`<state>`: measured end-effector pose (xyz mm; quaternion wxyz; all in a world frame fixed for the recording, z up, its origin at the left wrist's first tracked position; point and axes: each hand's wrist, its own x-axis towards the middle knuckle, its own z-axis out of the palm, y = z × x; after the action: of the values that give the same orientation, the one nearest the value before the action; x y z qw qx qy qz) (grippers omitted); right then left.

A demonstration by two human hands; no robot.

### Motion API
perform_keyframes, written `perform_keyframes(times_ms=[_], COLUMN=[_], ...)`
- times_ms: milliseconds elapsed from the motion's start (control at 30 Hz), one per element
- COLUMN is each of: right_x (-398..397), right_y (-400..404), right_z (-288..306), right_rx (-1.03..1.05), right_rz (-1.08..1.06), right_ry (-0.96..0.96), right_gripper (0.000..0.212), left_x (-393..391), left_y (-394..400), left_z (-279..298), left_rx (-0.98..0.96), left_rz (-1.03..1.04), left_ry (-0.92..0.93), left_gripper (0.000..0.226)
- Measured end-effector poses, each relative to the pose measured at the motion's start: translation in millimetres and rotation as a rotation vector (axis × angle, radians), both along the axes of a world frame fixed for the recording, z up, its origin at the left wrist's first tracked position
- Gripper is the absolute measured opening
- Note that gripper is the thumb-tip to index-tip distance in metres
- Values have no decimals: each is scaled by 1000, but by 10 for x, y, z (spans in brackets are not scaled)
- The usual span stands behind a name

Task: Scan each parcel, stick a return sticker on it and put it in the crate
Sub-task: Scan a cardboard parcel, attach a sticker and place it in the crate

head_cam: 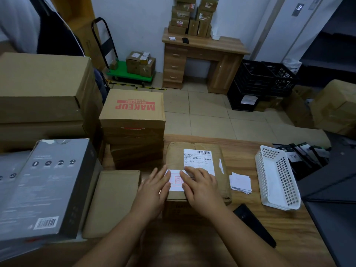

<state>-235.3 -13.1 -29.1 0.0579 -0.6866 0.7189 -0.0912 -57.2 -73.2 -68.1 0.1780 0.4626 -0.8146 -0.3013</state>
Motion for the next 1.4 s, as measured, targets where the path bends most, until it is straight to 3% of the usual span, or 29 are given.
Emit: perform_keyframes(times_ms=[133, 233, 333, 500, 600, 667, 733, 800, 933, 1033, 1267, 1400], right_x=[-18, -13, 50, -121, -471, -762, -983, -1092, -1149, -1219, -1278, -1184], right_y=[-21, 6, 55, 80, 211, 327, 464, 556, 556, 543, 726, 948], right_z=[71, 57, 31, 75, 125, 118, 103, 21, -210, -306, -30, 255], right_rx=[89, 92, 87, 112, -99, -191, -10, 222, 248, 186, -23, -139], right_rz=[19, 19, 2, 36, -75, -231, -333, -273, -186, -156, -68, -27], right_ry=[-84, -80, -80, -225, -406, -428, -480, -565, -699, -756, -790, -811], right_gripper=[53, 52, 67, 51, 44, 58, 84, 101, 110, 106, 74, 82], left_x=[-55, -145, -215, -142, -114, -120, -152, -198, -276, -315, -399, -347], left_y=[78, 166, 256, 186, 181, 244, 320, 384, 492, 638, 1137, 1439], left_z=[-10, 67, 84, -26, 25, 72, 113, 145, 200, 240, 566, 920], left_rx=[162, 293, 501, 597, 527, 473, 477, 465, 445, 411, 170, -15], left_rz=[62, 85, 163, 171, 199, 204, 160, 170, 209, 273, 377, 395], left_ry=[190, 211, 269, 340, 299, 329, 322, 291, 285, 297, 350, 400], left_gripper=[50, 53, 52, 52, 73, 78, 73, 63, 62, 71, 82, 85])
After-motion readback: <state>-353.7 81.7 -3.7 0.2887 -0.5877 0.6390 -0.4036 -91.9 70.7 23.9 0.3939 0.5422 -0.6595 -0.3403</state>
